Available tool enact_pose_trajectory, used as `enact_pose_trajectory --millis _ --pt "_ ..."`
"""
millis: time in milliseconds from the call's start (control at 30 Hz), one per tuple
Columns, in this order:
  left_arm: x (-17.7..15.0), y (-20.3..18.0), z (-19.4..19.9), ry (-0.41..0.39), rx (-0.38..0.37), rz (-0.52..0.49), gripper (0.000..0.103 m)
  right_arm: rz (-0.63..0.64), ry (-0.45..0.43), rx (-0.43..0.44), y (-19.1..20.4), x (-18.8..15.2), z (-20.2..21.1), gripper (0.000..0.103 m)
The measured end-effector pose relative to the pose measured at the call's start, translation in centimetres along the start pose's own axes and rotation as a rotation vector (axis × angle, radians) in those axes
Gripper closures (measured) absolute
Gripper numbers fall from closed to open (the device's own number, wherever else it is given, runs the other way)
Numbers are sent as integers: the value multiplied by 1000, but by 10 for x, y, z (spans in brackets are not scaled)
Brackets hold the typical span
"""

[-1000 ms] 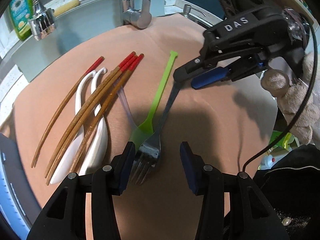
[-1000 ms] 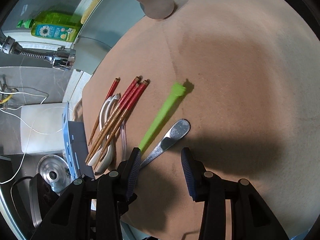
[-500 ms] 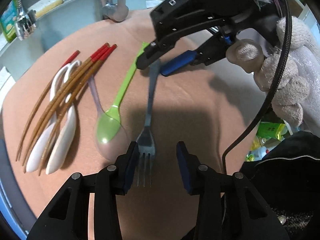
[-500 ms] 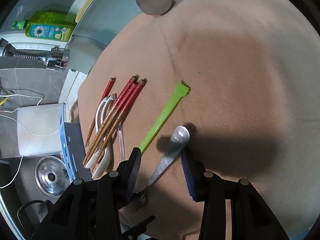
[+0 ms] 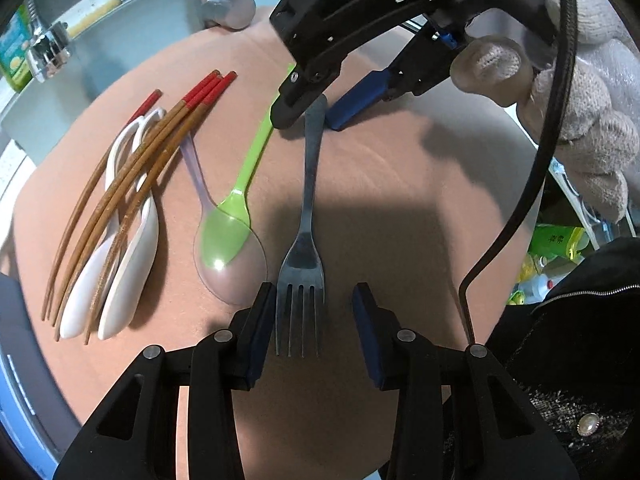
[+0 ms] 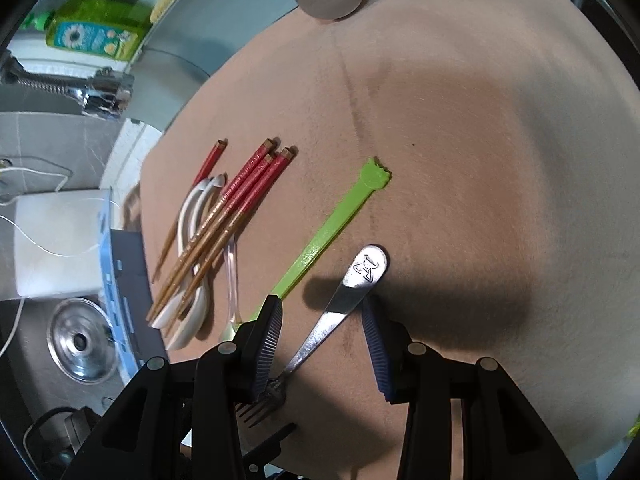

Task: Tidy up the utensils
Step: 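Grasp the steel fork handle with the right tool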

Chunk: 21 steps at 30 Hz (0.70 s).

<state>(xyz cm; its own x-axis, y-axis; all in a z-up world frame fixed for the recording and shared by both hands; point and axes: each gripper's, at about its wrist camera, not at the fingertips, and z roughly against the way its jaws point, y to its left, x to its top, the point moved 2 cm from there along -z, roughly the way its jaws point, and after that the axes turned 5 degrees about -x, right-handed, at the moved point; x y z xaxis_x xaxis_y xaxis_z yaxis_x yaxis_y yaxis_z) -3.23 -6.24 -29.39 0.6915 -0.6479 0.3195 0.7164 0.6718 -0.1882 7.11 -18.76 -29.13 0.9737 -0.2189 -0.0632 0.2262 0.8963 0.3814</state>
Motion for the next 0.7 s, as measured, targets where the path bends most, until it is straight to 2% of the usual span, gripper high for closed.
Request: enact_pose_trajectory --millis 67,233,300,533,600,700 --pt "-1 2 1 -11 -13 18 66 25 4 -41 6 1 -1 67" --pt "-3 8 7 -42 -24 59 81 55 21 -155 14 2 -4 80" --pt "-4 15 11 -52 -45 87 81 54 25 -173 14 2 -4 83" --pt "-8 7 11 -61 -48 86 81 17 16 -159 11 1 -2 87" --pt "-10 8 11 -61 -47 88 81 -20 23 -127 6 1 -1 93" --pt "-11 10 12 -60 -45 87 81 -51 32 -86 -3 3 0 97"
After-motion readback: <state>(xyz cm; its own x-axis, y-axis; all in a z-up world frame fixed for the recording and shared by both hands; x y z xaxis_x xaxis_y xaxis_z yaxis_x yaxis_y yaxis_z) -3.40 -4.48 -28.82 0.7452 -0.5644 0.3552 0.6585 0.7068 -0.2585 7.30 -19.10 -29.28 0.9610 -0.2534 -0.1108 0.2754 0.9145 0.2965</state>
